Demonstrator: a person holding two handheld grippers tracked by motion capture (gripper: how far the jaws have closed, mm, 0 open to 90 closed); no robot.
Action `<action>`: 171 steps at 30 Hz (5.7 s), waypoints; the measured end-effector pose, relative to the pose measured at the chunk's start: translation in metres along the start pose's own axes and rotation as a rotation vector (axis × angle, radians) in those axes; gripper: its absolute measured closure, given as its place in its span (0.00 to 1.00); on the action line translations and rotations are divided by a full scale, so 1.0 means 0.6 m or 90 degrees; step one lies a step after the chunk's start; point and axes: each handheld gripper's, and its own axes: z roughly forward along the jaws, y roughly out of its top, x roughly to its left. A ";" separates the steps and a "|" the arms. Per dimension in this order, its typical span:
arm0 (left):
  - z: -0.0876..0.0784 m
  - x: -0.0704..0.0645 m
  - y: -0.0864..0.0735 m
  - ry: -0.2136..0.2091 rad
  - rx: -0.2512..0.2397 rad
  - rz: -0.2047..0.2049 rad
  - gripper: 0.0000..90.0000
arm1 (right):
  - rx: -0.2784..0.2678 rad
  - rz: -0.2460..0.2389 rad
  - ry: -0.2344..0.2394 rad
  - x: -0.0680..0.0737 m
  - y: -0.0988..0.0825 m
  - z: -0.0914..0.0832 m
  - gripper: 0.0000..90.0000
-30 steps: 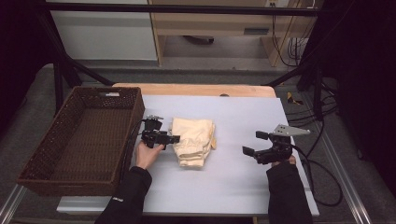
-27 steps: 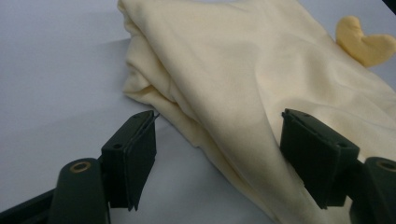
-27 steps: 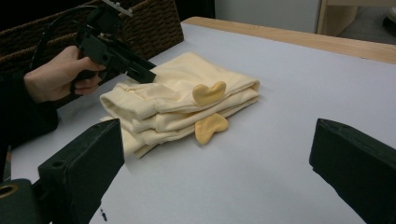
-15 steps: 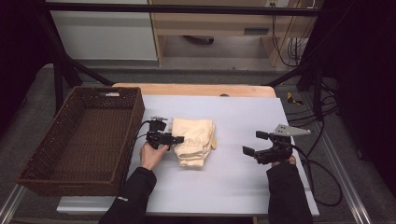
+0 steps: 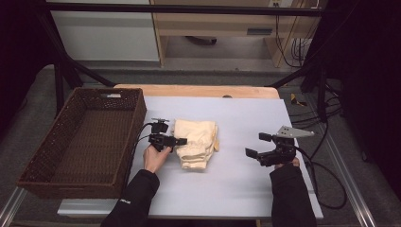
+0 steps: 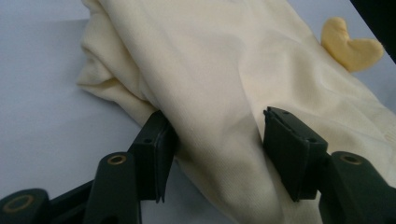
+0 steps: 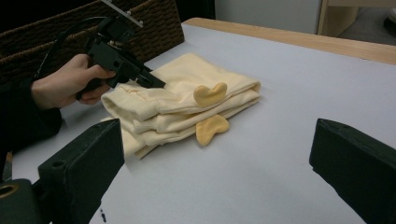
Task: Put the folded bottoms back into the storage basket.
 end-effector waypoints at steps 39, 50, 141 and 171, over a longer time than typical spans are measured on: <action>-0.006 -0.005 0.006 -0.038 -0.009 0.018 0.80 | -0.006 -0.003 -0.002 -0.001 0.000 -0.002 0.04; -0.015 -0.016 0.011 -0.043 -0.019 0.027 0.80 | -0.006 -0.002 -0.002 -0.001 0.000 -0.002 0.04; -0.151 -0.152 0.083 -0.114 -0.090 0.156 0.85 | -0.009 -0.003 0.000 0.000 0.001 -0.004 0.04; -0.219 -0.157 0.086 -0.108 -0.118 0.163 0.85 | -0.007 -0.004 -0.002 0.000 0.000 -0.003 0.04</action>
